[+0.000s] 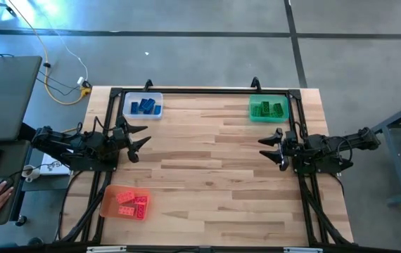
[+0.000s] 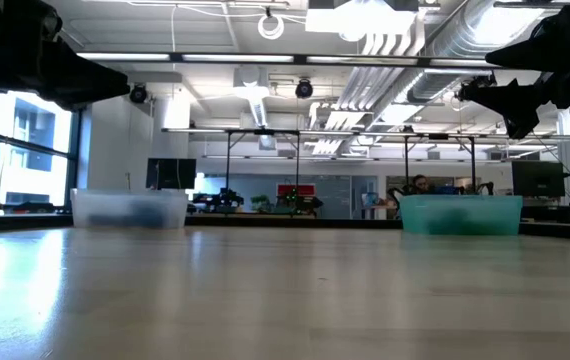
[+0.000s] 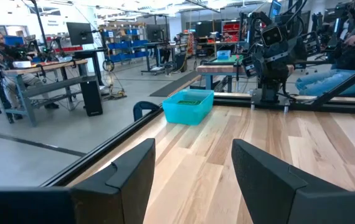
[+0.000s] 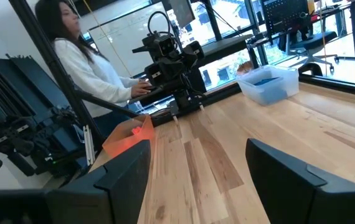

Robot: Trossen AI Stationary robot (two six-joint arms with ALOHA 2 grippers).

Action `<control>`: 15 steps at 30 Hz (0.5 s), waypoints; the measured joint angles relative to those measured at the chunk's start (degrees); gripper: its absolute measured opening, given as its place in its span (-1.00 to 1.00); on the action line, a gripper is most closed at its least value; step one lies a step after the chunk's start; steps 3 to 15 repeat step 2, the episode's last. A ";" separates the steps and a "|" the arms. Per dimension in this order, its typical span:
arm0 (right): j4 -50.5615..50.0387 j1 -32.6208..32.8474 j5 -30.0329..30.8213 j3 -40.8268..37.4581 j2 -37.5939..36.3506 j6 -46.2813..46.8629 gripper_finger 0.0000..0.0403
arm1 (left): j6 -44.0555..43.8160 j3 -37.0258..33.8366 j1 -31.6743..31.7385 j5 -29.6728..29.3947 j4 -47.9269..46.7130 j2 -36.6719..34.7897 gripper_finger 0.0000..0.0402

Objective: Sort & place blocks by color
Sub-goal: Return to Home Position

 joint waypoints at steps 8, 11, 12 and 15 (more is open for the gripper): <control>0.00 0.00 0.00 0.00 0.00 0.00 0.25 | 0.00 0.00 0.00 0.00 0.00 0.00 0.00; 0.00 0.00 0.00 0.00 0.00 0.00 0.25 | 0.00 0.00 0.00 0.00 0.00 0.00 0.00; 0.00 0.00 0.00 0.00 0.00 0.00 0.25 | 0.00 0.00 0.00 0.00 0.00 0.00 0.00; 0.00 0.00 0.00 0.00 0.00 0.00 0.25 | 0.00 0.00 0.00 0.00 0.00 0.00 0.00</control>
